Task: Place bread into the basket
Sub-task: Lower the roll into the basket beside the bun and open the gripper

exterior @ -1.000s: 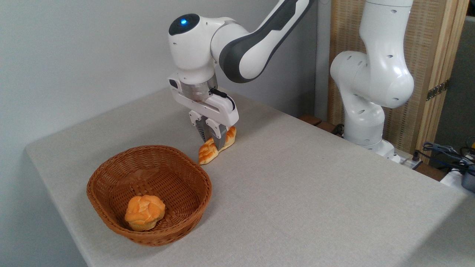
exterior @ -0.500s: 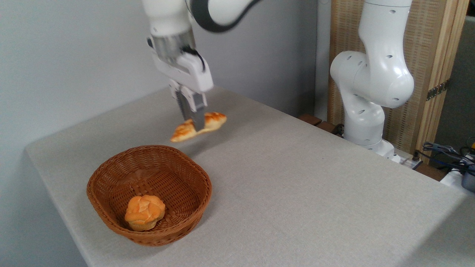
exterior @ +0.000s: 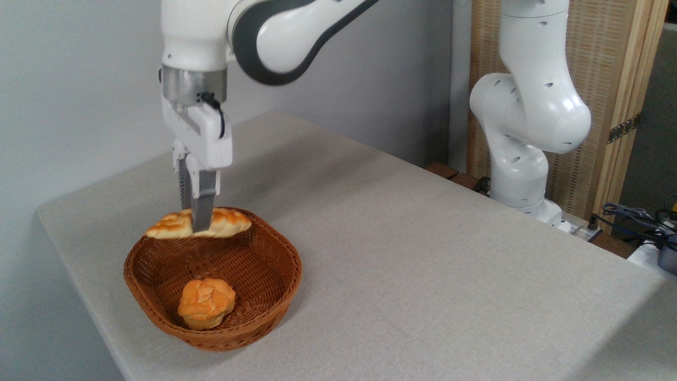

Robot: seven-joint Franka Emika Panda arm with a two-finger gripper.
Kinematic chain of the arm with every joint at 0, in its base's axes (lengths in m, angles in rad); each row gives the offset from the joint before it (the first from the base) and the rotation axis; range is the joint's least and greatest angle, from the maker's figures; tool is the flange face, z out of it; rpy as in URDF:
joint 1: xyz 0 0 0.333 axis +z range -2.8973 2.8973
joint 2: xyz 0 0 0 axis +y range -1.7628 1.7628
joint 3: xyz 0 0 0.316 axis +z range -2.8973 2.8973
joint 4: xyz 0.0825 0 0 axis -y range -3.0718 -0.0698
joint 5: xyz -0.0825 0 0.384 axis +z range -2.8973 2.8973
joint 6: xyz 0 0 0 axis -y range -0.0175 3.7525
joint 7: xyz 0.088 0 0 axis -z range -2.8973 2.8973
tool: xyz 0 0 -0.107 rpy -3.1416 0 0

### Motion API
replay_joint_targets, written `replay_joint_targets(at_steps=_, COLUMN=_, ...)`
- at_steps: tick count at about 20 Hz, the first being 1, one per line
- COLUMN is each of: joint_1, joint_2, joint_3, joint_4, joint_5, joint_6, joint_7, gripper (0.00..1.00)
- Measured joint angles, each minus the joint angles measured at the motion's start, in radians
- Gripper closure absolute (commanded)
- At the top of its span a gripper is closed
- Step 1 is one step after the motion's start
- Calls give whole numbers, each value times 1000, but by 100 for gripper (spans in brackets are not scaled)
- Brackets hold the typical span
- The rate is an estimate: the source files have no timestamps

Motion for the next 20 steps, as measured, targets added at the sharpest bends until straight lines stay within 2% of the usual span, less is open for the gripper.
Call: replay_joint_targets(at_steps=20, joint_1=-2, joint_2=18, joint_3=-12, joint_4=17, joint_5=2, joint_6=11, joint_7=-1, gripper=0)
